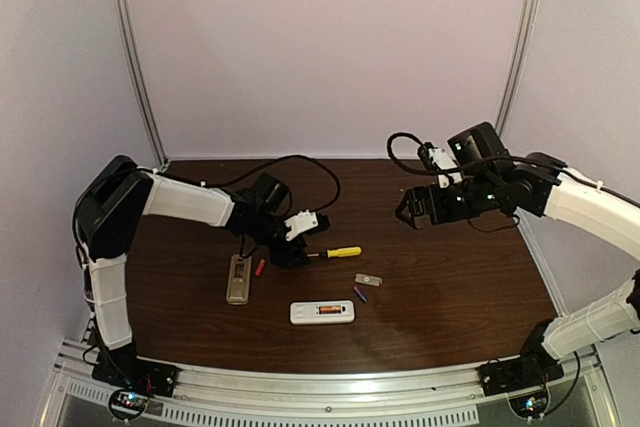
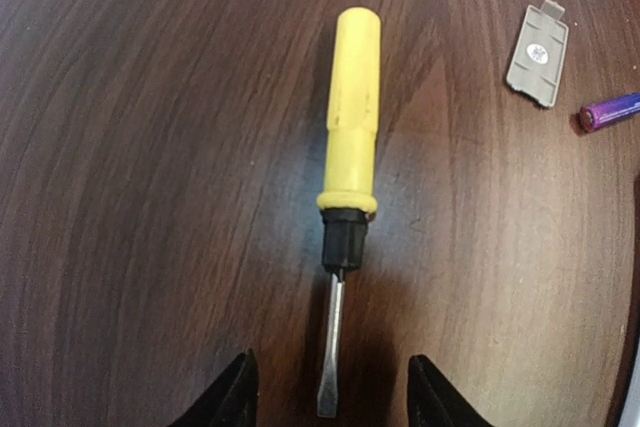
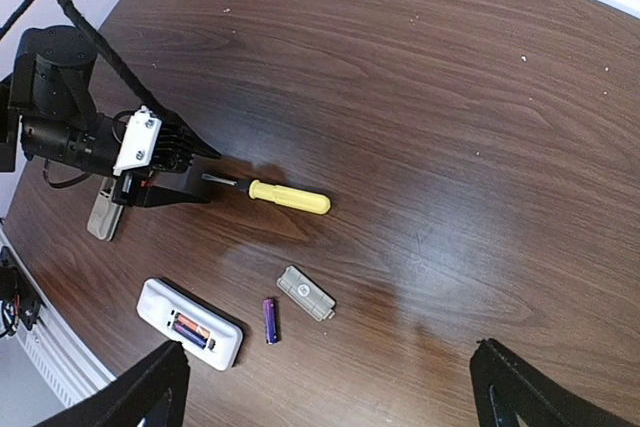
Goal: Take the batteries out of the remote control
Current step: Pick up the screwdriver from the center of the board.
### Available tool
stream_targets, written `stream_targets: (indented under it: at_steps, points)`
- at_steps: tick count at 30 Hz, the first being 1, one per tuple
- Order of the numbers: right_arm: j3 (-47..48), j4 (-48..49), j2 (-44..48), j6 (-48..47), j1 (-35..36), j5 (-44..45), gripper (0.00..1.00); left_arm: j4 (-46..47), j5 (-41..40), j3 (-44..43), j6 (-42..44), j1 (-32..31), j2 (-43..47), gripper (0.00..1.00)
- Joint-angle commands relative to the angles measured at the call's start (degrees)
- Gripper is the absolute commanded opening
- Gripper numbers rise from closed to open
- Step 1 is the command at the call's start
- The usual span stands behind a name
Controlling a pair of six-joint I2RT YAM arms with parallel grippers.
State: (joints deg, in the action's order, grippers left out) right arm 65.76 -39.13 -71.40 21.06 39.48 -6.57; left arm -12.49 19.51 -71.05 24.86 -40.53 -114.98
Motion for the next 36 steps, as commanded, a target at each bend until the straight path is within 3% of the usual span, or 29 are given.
stream_targets:
  at_steps: [1,25,32,36]
  points:
    - [2.5,0.3,-1.5,1.2,-0.3,0.7,1.0,2.9,1.0,-1.7,1.4,0.3,-2.0,0.51]
    - [2.7,0.7,-2.8,1.0,-0.3,-0.4,1.0,3.8,3.5,-4.1,-2.1,0.3,-6.3,0.28]
    - [2.7,0.3,-2.8,0.4,-0.3,-0.4,1.0,2.9,3.8,-4.4,-2.3,0.3,-6.9,0.11]
    - [2.7,0.2,-2.8,0.0,-0.3,-0.5,1.0,2.4,3.7,-4.5,-2.5,0.2,-7.2,0.09]
